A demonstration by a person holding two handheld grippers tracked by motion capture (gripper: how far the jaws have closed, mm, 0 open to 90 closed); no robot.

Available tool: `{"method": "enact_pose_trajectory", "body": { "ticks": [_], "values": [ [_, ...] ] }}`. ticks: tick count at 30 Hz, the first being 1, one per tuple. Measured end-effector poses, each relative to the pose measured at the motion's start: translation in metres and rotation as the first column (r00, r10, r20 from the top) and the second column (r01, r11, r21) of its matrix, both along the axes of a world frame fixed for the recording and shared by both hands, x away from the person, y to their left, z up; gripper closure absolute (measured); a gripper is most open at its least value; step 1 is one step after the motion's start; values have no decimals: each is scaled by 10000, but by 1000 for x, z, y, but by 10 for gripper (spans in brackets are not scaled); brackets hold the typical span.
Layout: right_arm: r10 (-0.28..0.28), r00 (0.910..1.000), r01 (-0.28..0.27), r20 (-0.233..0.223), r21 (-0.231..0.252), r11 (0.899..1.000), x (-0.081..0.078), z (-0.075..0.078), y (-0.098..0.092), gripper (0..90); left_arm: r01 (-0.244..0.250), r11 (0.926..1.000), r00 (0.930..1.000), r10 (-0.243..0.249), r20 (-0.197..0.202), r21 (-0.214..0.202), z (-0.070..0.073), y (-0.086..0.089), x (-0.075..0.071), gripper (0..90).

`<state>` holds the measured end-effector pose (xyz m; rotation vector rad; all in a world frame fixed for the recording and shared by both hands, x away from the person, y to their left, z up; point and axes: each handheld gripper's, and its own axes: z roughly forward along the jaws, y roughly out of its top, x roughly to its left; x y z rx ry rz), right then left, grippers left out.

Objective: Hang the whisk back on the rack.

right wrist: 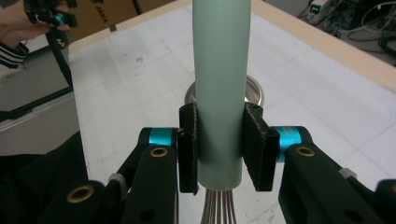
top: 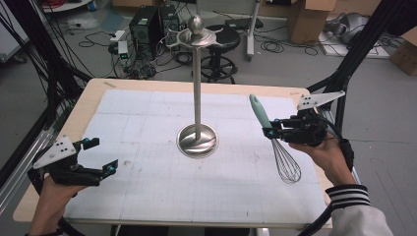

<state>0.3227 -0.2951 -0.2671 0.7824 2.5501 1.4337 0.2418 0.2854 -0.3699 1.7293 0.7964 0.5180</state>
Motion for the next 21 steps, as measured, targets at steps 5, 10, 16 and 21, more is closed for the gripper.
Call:
{"method": "enact_pose_trajectory", "body": {
  "ticks": [5,10,16,21],
  "values": [
    [133,9994,-144,331,319,9994,3,17,6,694,121,9999,9999,-121,31,-62,0,0,0,17],
    [134,9978,-183,642,761,9969,8,33,13,694,255,9996,9996,-254,97,-122,0,1,-1,17],
    [207,9929,-325,1169,1005,9944,13,52,24,694,302,9994,9994,-298,185,-196,1,3,-1,17],
    [265,9901,-421,1378,1121,9928,17,66,36,694,276,9994,9995,-273,151,-199,1,3,-2,17]
  ]
}}
